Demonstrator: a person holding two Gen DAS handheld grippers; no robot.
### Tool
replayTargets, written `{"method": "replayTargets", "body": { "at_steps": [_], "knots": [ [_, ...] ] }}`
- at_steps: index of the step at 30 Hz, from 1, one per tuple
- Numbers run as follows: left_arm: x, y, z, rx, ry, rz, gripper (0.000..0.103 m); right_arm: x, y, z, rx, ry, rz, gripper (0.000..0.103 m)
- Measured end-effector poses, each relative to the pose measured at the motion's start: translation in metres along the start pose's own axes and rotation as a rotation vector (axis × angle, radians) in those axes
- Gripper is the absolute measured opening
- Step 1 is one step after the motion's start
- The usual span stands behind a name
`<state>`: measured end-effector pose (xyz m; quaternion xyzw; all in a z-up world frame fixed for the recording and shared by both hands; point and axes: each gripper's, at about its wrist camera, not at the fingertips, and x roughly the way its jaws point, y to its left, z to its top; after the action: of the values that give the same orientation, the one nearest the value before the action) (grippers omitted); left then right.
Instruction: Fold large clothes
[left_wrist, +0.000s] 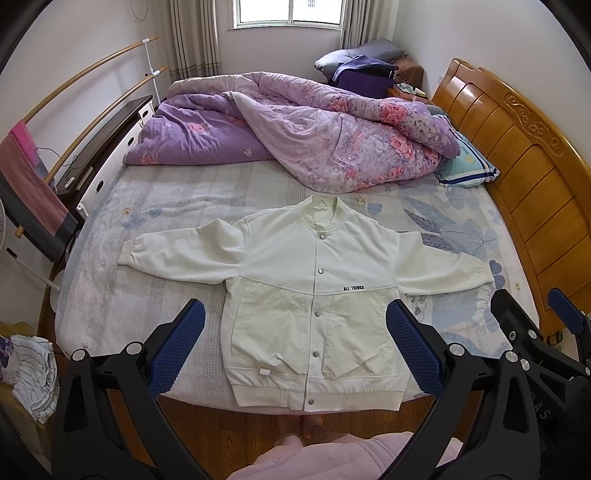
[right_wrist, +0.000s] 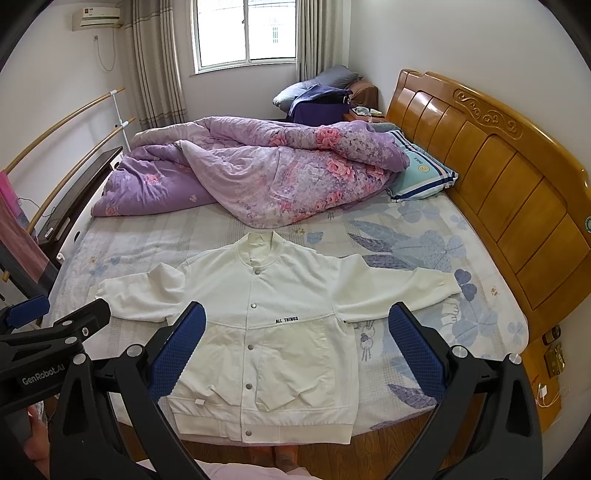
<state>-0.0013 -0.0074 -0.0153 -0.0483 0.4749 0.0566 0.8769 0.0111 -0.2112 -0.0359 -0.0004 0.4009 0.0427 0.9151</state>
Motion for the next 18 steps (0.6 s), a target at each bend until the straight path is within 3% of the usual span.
{"method": "replayTargets", "body": {
  "at_steps": [9,18],
  "knots": [
    [0.0001,-0.0007,-0.0002,-0.002,0.002,-0.001,0.098,0.001,-0.0008,0.0002,-0.002,0.004,0.008,0.096],
    [0.0042,-0.0012,-0.0052,-0.041,0.021,0.032,0.098,0.0073,0.0031,0.0055,-0.042,0.023,0.081,0.096]
  ]
}}
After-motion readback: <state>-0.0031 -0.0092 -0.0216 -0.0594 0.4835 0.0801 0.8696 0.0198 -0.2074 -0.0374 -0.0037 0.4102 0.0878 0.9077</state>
